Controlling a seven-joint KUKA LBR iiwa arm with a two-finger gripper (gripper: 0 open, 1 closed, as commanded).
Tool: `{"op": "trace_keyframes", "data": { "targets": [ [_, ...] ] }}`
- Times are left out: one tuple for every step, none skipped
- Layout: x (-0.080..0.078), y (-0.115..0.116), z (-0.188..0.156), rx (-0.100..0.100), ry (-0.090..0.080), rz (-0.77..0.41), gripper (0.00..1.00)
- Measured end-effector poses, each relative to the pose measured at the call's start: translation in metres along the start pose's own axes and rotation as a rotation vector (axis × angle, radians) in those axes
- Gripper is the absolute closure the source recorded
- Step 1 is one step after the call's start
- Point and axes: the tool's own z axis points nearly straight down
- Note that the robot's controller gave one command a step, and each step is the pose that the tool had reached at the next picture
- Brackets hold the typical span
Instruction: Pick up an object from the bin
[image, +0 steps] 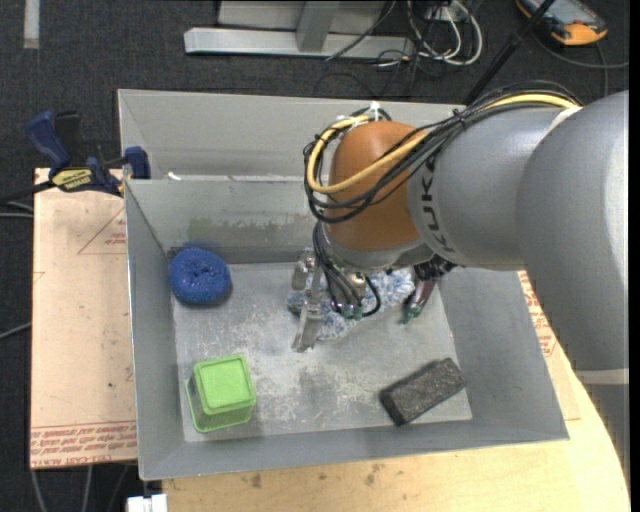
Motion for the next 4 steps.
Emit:
{"op": "trace_keyframes", "data": {
  "targets": [
    [-0.013, -0.092, 0.046, -0.002, 0.000, -0.049, 1.00],
    [-0.013, -0.092, 0.046, -0.002, 0.000, -0.049, 1.00],
    [-0.010, -0.105, -0.041, -0.001, 0.001, -0.015, 1.00],
    [-0.010, -0.105, -0.041, -0.001, 0.001, -0.014, 1.00]
  ]
}}
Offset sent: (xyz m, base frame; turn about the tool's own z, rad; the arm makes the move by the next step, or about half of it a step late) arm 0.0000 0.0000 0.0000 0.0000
